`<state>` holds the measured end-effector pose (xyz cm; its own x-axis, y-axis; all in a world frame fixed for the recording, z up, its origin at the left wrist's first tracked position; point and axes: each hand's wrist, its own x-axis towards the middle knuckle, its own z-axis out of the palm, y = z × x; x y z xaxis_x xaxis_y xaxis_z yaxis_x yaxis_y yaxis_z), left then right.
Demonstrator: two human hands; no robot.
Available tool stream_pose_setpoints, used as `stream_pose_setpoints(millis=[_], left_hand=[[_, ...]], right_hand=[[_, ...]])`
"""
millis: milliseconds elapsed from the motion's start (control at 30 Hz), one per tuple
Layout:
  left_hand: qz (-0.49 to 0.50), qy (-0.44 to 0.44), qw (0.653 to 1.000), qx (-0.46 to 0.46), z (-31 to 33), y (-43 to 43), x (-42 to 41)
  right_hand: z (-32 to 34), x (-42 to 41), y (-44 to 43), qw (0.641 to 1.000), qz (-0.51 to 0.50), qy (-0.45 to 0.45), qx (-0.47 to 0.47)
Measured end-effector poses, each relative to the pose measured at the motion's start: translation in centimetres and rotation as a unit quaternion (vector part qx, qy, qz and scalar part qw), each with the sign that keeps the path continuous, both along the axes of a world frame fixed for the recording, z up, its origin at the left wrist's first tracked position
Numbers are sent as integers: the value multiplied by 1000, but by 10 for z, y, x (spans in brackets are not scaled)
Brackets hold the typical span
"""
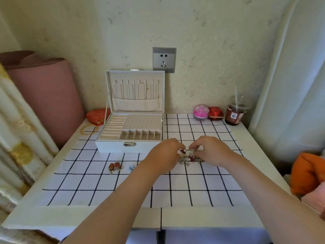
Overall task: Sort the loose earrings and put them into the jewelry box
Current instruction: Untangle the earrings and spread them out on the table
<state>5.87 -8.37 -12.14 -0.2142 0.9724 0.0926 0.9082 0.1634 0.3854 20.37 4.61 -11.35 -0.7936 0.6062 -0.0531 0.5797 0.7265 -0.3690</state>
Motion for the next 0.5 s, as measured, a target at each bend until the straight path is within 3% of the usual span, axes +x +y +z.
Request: stream_pose_setpoints(millis=[167,333,500], left_hand=[[35,35,997,-60,-16,21,4],[35,-20,999,-37,-12,22,3],[54,-1,998,-40,-9,26,-2]], right_hand=[[-1,9,5,1000,3,-5,14],[0,10,4,999,29,41,-1],[-1,5,1,998,54,-3,10]])
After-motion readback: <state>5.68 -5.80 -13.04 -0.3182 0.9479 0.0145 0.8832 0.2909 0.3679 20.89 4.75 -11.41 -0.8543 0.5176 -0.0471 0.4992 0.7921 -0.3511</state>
